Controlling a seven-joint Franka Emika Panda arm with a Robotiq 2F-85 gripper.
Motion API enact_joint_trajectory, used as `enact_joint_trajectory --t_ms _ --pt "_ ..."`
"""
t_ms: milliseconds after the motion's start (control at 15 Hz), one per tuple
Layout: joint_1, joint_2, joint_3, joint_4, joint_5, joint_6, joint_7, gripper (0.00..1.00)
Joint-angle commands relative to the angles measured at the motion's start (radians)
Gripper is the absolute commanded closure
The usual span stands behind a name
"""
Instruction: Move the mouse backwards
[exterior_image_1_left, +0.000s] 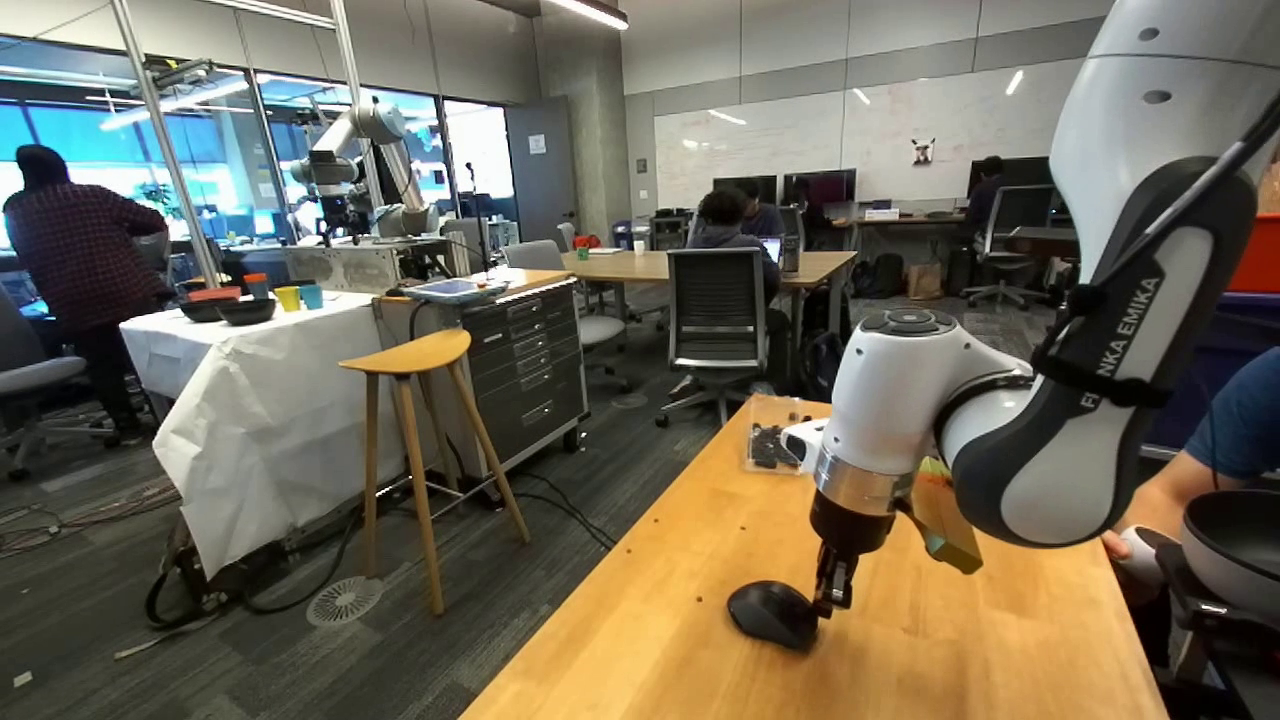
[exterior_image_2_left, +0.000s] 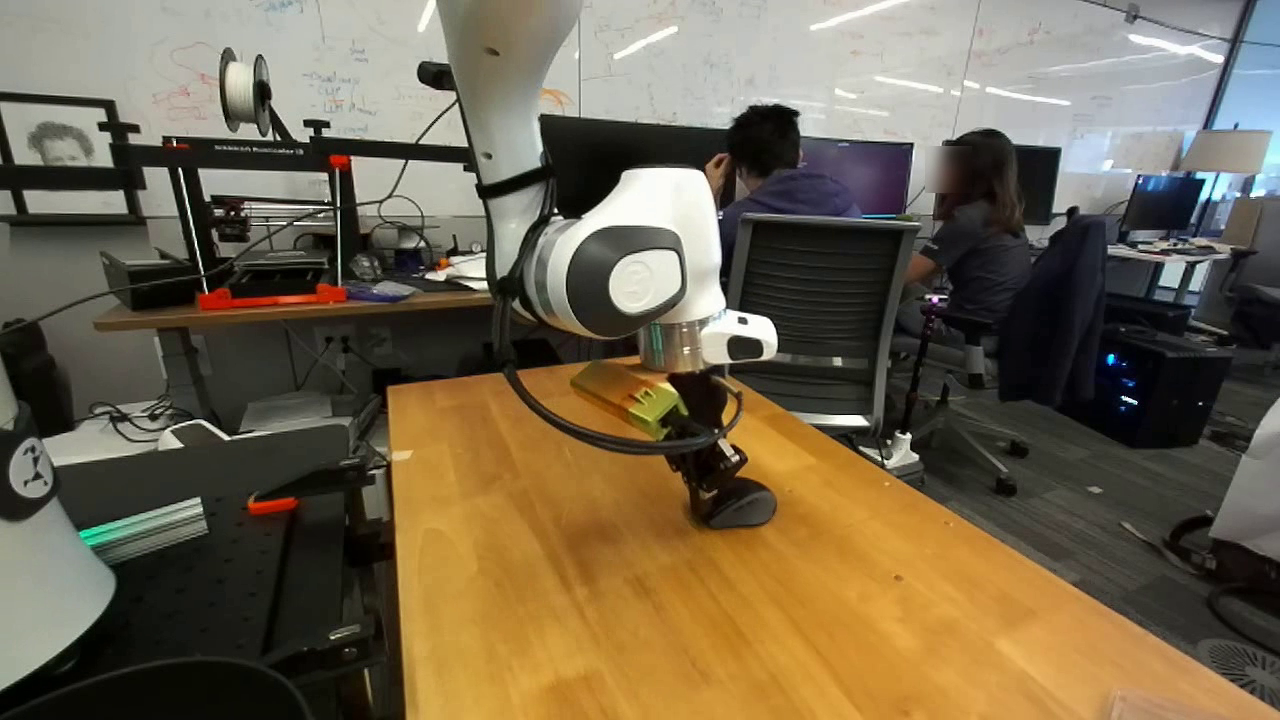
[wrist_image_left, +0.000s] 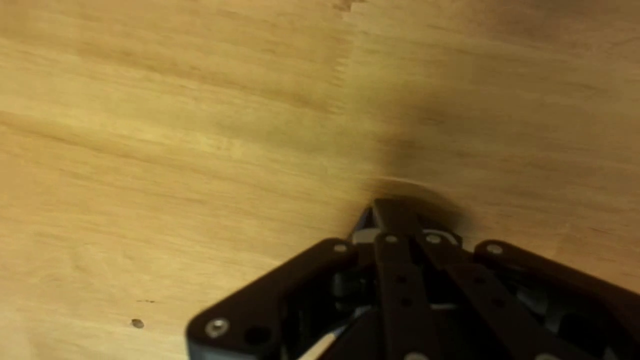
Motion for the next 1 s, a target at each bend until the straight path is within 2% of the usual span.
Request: enact_joint_trajectory --t_ms 0,200,533,667,933 --pt "0.032 0.055 -0.027 0.042 0.011 0.069 -0.055 0.99" --pt "0.002 0.074 -0.006 0.059 0.022 0.087 -0.094 0.99" --pt "-0.048 -0.010 0.066 0.004 0.057 0.038 -0.108 0.98" --pt "-0.043 -0.040 0.064 -0.008 0.069 0.021 -0.101 0.97" --pt "-0.011 -0.133 0.000 -0.052 0.084 -0.063 -0.060 0.98"
